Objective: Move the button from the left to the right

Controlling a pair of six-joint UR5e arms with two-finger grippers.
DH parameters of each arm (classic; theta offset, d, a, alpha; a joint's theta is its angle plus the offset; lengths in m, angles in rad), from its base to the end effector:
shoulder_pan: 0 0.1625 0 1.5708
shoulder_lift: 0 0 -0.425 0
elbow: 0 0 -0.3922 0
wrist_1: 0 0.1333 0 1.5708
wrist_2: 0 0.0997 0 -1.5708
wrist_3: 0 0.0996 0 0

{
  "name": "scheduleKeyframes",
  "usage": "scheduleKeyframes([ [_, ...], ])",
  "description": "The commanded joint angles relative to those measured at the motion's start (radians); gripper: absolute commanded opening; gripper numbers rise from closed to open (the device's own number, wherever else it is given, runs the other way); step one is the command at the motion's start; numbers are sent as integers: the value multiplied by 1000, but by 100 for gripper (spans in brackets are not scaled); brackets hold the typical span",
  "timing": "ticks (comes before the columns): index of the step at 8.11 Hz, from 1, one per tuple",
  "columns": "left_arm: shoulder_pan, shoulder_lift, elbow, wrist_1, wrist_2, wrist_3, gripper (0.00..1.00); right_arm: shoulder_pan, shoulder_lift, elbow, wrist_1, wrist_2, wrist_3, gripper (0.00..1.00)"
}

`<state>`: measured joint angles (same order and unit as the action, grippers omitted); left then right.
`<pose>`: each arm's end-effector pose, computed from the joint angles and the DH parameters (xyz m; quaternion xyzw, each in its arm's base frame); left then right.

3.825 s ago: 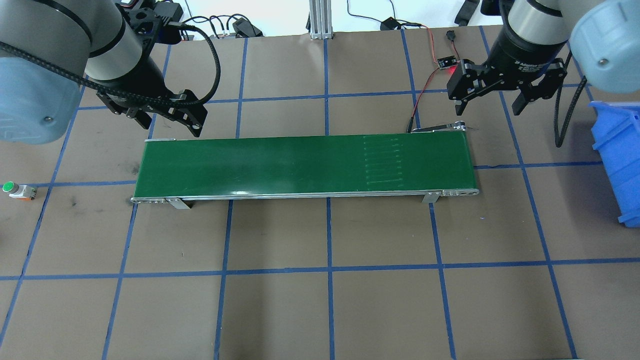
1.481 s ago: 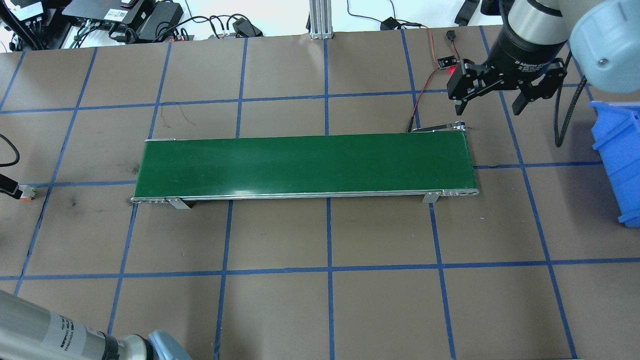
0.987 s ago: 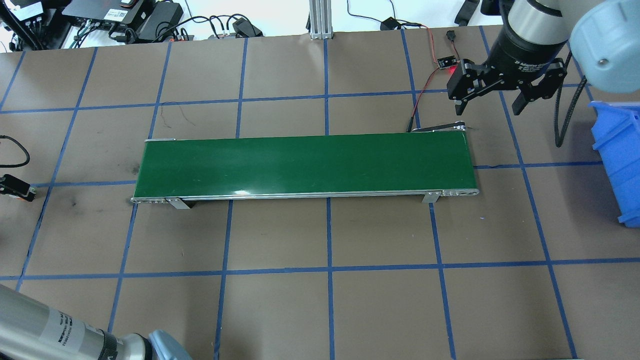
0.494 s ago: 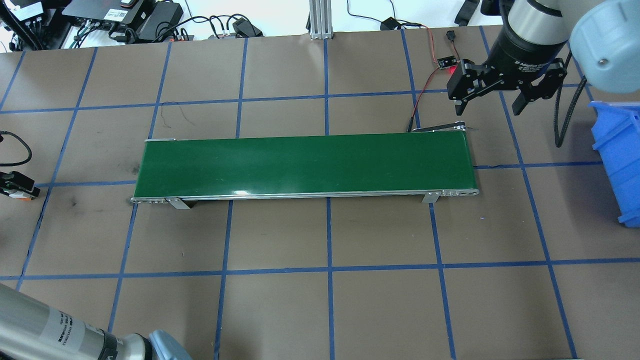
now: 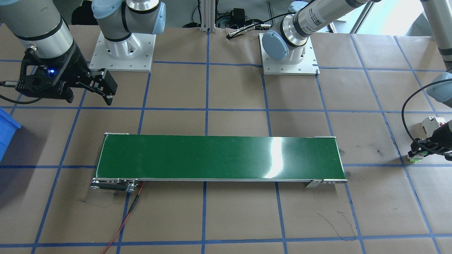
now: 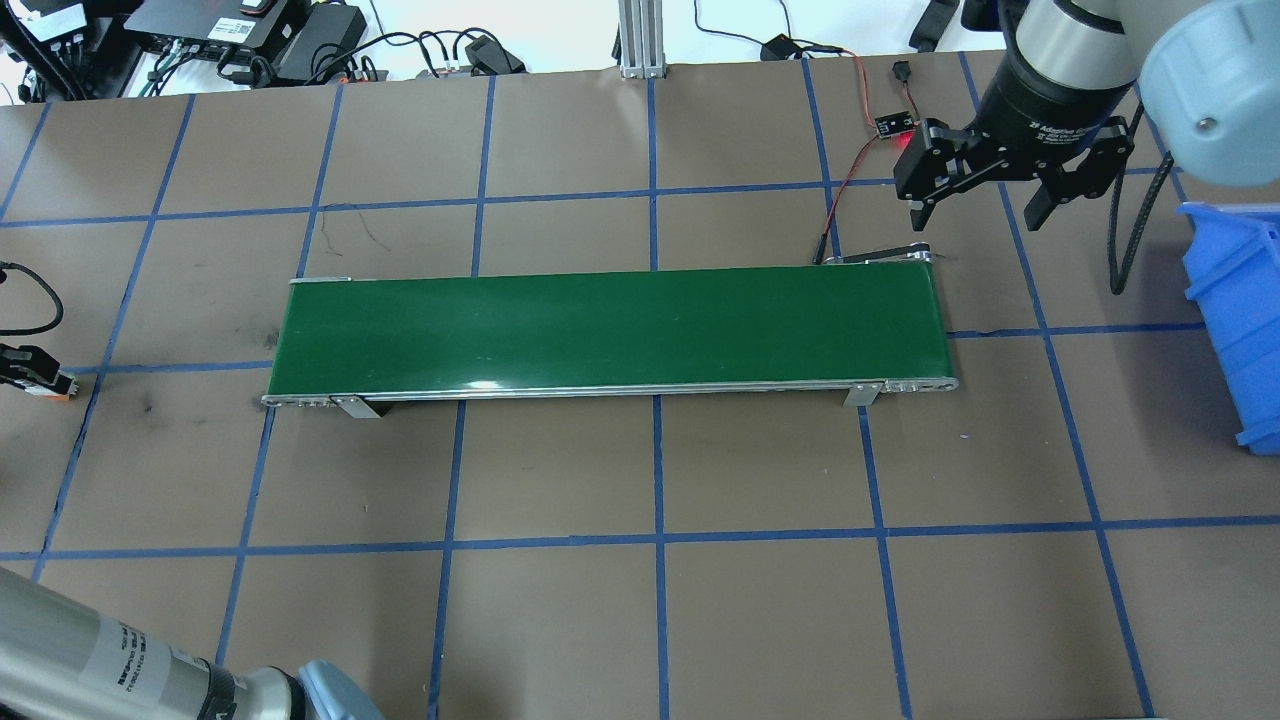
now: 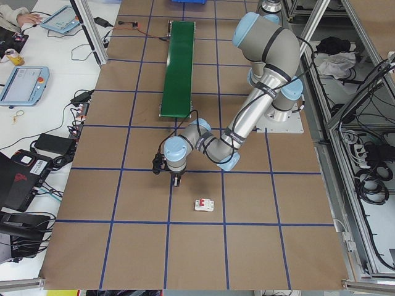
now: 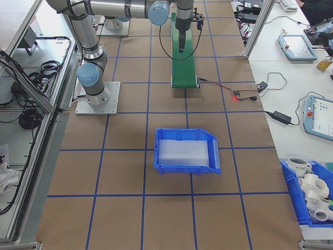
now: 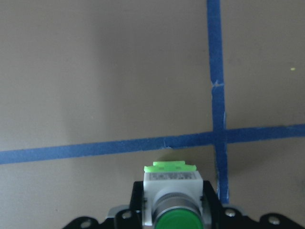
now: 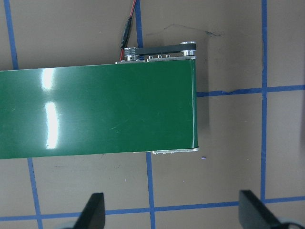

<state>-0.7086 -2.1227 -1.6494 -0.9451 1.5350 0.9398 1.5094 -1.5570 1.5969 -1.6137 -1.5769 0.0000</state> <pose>0.3960 -0.5197 0.1932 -0.0387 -0.9991 0.0125 0.0130 0.1019 -0.5050 0.4725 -0.0307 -0.9995 0.0014 0.0031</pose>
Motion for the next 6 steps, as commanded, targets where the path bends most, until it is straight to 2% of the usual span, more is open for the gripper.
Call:
scheduleKeyframes([
  [1,-38,65,0,-20,4,20,0,0,0,0,0,0,0,100],
  [3,-159,189,0,-152,1,-10,0,0,0,0,0,0,0,100],
  [6,-395,329,-6,-277,-6,-275,0,0,2,0,0,0,0,100],
])
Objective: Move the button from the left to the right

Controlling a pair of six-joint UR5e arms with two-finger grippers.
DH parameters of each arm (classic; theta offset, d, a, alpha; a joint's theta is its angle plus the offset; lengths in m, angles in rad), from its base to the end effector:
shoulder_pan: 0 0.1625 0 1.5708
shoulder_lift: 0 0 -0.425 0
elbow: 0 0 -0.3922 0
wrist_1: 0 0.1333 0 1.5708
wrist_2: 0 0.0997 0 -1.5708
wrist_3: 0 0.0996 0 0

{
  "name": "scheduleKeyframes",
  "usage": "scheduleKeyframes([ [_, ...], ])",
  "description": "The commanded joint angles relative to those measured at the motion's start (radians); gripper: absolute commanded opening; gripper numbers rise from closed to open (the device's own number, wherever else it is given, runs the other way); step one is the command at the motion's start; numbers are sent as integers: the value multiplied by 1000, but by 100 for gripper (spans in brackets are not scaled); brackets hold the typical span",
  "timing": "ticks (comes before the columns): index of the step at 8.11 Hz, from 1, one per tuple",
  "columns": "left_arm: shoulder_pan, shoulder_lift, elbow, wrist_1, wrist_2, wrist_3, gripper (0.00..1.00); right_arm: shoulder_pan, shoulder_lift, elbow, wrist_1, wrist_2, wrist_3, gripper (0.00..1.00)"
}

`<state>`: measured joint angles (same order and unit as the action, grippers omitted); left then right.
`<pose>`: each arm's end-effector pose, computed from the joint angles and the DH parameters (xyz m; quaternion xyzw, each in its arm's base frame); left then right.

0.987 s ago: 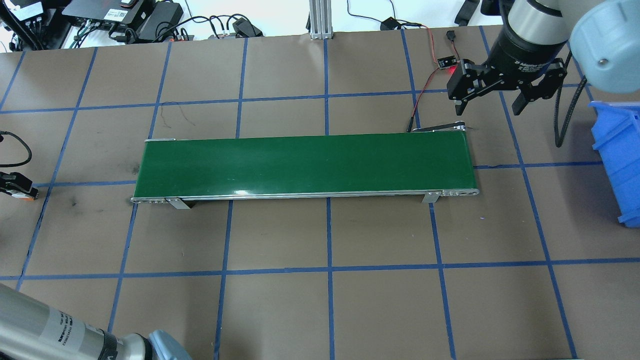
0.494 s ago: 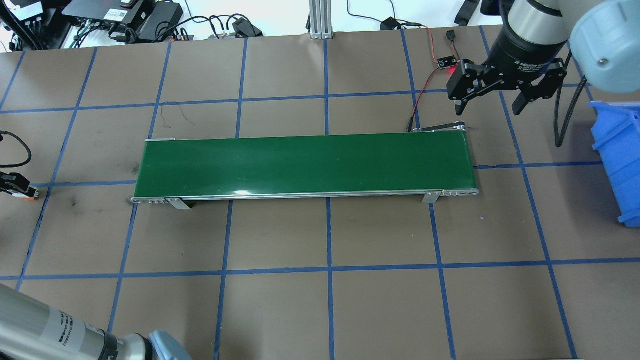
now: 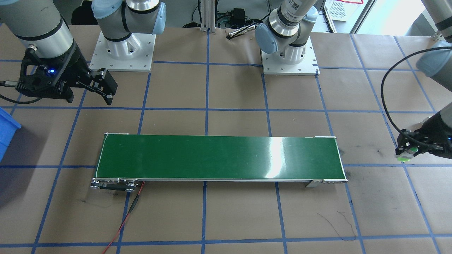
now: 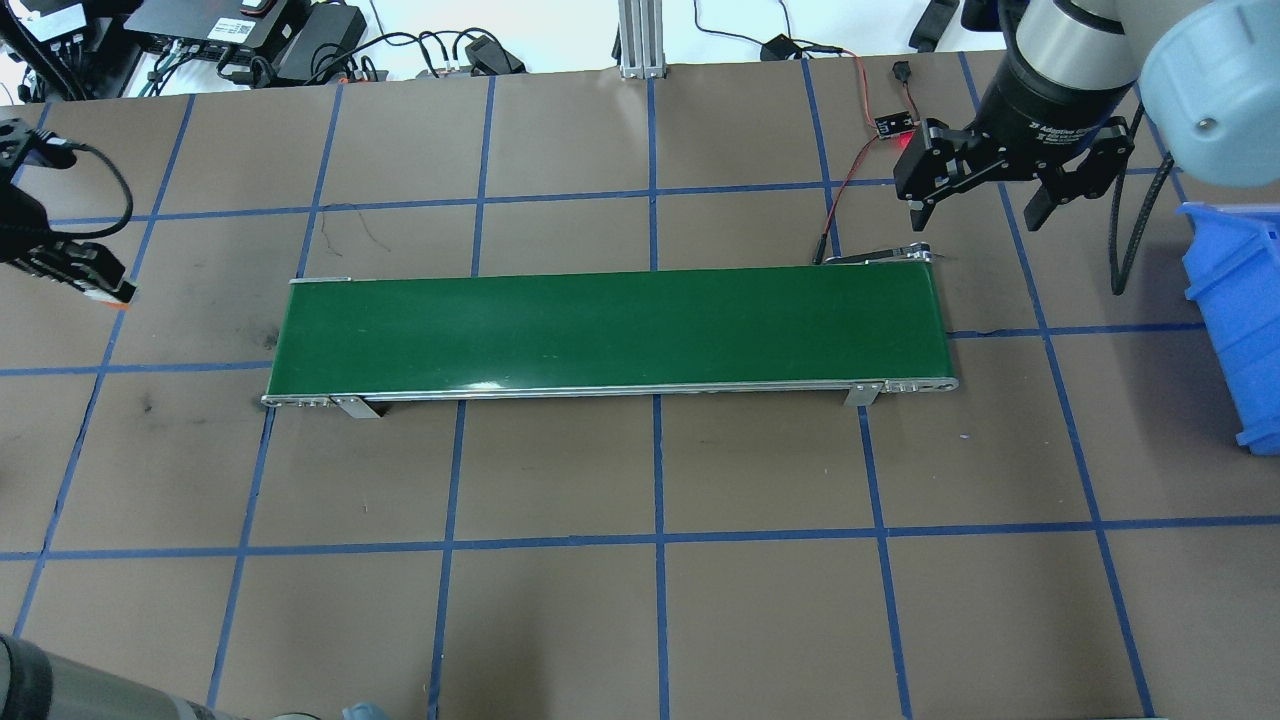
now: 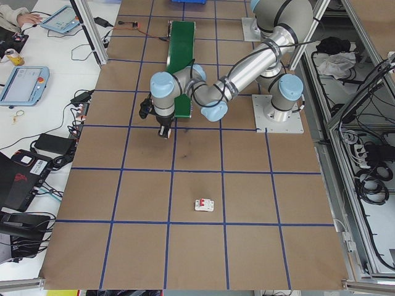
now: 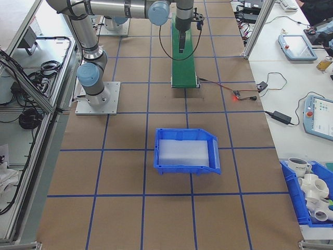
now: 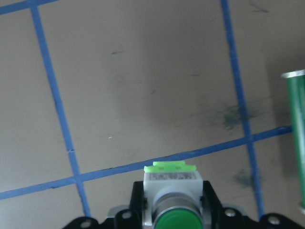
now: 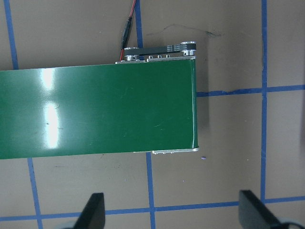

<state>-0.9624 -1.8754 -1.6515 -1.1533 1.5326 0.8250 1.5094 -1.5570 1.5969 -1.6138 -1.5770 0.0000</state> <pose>0.2269 -0.5656 0.3243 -0.1084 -0.9938 0.0247 0.0038 0.1019 -0.5050 0.4725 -0.0307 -0.9995 0.0015 0.0031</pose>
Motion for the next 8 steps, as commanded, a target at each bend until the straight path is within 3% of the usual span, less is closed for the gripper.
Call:
scheduleKeyframes([
  [1,-212,97,-10,-69,-12,-278,0,0,0,-1,-1,0,0,100],
  [2,-264,97,-11,-63,-37,-379,0,0,0,-2,0,0,0,100],
  [4,-309,73,-22,-71,-37,-530,0,0,0,-1,0,-1,-2,100],
  [7,-315,-11,-56,-26,-26,-537,0,0,0,-2,0,-3,-2,100],
  [8,-315,-27,-56,-29,24,-538,0,0,0,-2,0,-6,-2,100],
])
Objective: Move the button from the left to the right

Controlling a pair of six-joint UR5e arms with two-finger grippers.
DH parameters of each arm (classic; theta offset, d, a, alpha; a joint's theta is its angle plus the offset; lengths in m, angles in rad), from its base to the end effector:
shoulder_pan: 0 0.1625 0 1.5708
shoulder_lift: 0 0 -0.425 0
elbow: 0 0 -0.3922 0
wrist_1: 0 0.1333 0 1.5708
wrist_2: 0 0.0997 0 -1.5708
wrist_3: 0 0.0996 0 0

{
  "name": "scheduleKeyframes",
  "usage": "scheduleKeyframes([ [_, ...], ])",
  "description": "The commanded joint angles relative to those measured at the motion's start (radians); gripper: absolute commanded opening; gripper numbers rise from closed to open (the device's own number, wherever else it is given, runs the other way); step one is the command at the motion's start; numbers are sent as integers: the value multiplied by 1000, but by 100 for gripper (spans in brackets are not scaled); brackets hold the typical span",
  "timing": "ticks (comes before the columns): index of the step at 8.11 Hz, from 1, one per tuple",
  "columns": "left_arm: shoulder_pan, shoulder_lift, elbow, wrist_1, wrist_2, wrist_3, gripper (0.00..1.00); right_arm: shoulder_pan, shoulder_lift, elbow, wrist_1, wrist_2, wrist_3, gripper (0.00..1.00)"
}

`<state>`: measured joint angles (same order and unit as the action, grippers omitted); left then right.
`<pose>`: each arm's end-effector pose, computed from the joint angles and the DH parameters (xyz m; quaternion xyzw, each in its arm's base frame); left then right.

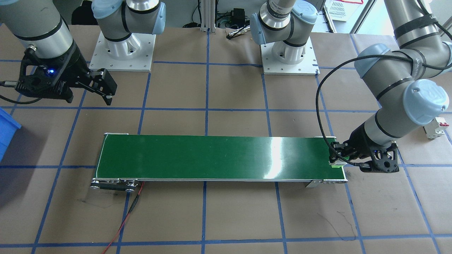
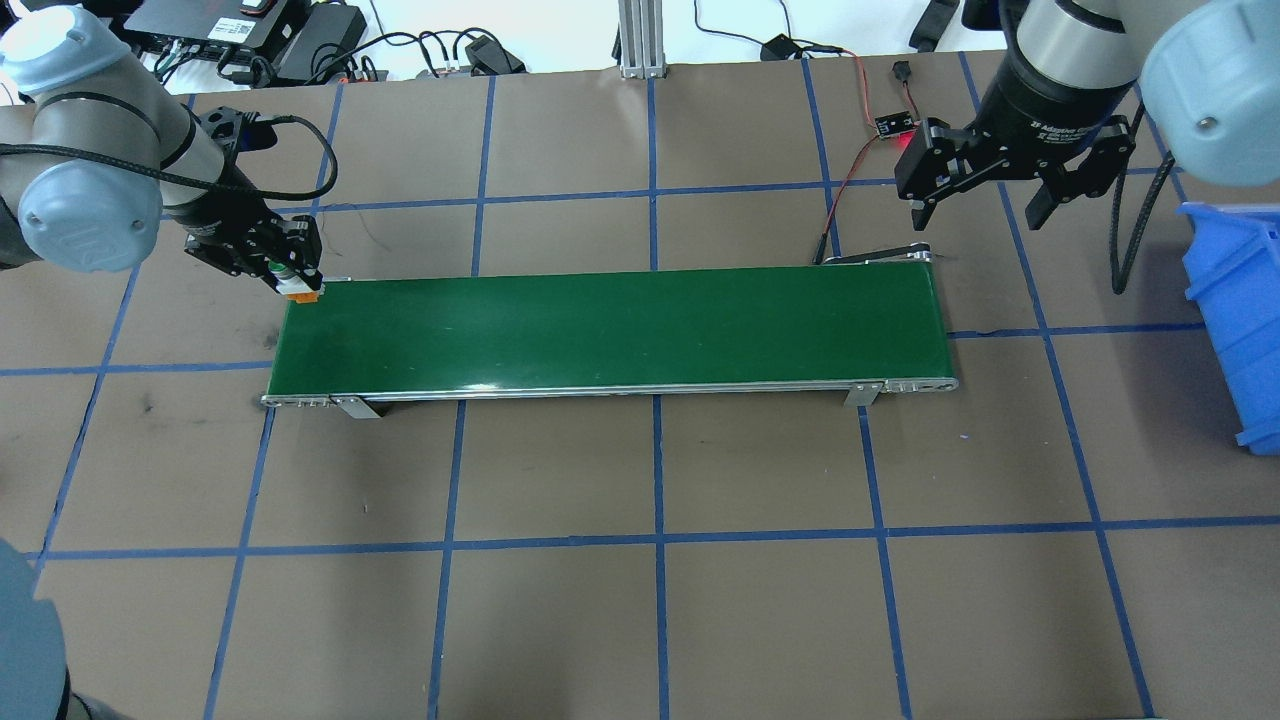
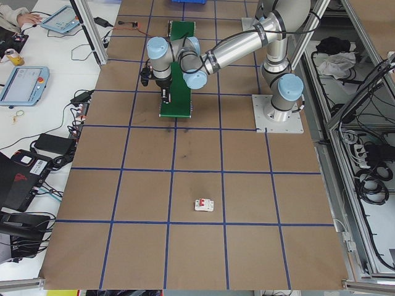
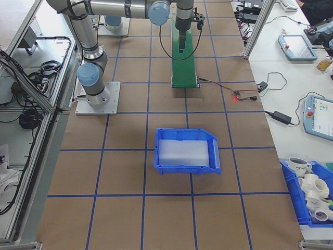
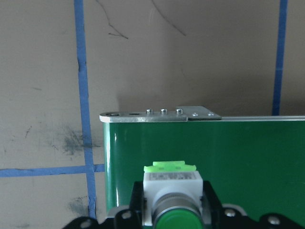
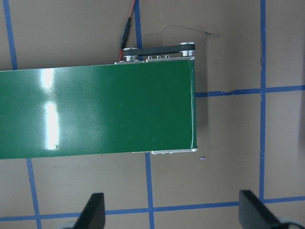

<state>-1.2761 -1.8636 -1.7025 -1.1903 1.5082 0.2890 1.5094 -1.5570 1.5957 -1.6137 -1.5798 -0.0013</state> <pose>0.0336 -0.5910 0.3042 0.0035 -0.9993 -0.0121 0.0363 0.1016 -0.5051 0.4731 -0.0301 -0.9995 0.0020 0.0046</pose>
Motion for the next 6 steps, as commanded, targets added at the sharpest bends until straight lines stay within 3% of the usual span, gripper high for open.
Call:
scheduleKeyframes([
  [1,-2,-38,-5,11,88,-1,0,0,0,0,0,-5,0,100],
  [4,-2,-57,-8,-3,76,-13,0,0,0,0,0,-6,0,100],
  [5,-8,-58,-9,-9,76,-13,28,0,0,0,-2,-6,0,100],
  [6,-25,-57,-8,-9,81,-17,47,0,0,0,-3,-11,1,100],
])
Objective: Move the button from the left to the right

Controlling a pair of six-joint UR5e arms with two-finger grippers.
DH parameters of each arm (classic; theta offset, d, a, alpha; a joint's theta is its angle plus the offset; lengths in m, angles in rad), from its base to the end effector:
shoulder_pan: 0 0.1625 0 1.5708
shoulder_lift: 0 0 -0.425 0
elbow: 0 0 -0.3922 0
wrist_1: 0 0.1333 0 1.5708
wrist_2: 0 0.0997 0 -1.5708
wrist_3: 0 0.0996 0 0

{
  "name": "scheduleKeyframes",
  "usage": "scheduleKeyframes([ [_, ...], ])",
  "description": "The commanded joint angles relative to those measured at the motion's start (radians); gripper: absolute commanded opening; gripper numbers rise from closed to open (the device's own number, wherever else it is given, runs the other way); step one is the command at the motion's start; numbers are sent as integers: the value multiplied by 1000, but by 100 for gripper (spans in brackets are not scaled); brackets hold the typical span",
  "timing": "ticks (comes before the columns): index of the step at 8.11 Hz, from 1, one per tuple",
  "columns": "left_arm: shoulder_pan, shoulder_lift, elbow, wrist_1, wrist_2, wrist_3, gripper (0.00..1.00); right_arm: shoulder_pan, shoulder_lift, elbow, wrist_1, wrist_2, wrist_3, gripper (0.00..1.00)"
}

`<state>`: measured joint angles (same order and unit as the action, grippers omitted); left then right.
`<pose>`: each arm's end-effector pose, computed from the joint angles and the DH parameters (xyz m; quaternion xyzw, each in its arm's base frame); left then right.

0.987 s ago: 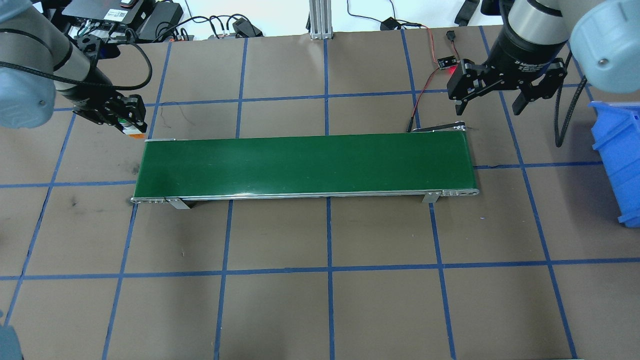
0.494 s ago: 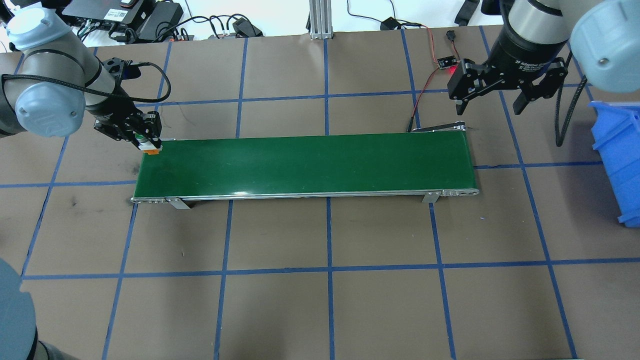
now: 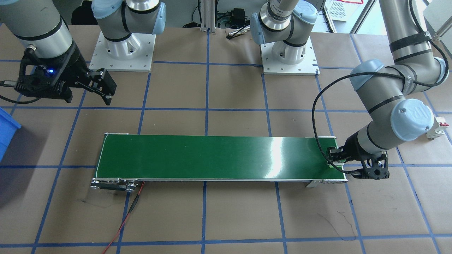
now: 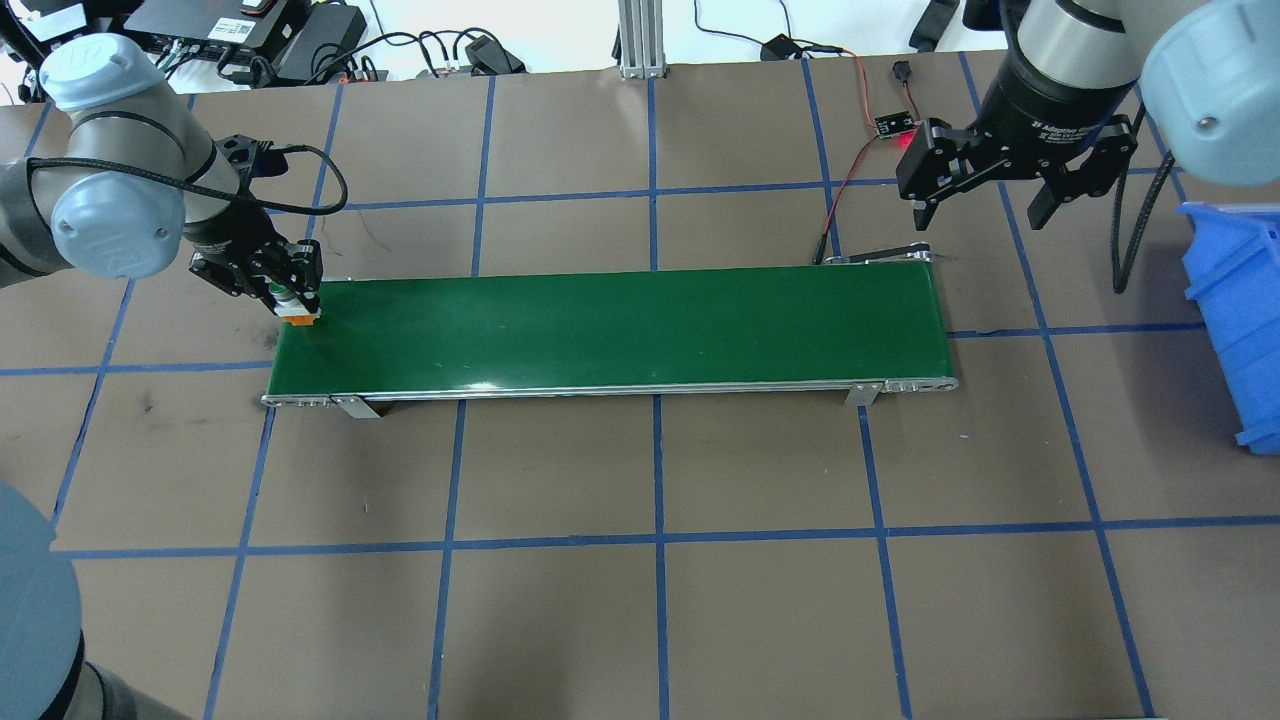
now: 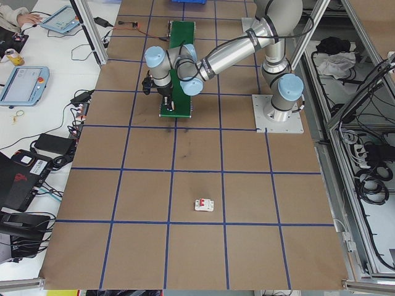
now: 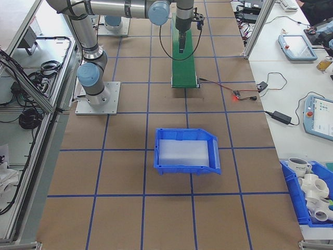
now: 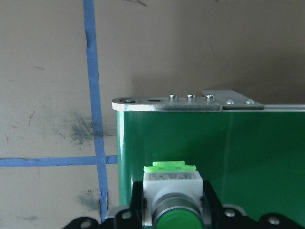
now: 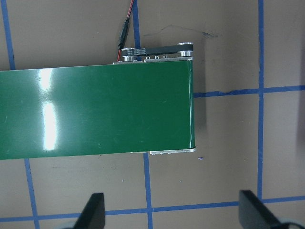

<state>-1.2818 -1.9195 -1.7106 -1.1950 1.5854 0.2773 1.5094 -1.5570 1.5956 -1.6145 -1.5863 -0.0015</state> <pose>0.0387 -0.5930 0.2677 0.0054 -0.9984 -0.0561 0.0087 0.1010 -0.5051 0.4732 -0.0300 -0.9995 0.0023 0.0078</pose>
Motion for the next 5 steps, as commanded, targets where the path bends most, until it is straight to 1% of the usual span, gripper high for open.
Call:
scheduleKeyframes([
  [1,-43,11,-1,-8,7,-7,64,0,0,0,-7,-3,3,100],
  [2,-62,25,0,-23,5,-7,100,0,0,0,-2,-1,3,100],
  [4,-117,60,-1,-35,4,-7,100,0,-11,-5,-2,-1,3,100],
  [5,-148,100,11,-105,4,-9,100,0,-11,-8,-4,0,3,100],
])
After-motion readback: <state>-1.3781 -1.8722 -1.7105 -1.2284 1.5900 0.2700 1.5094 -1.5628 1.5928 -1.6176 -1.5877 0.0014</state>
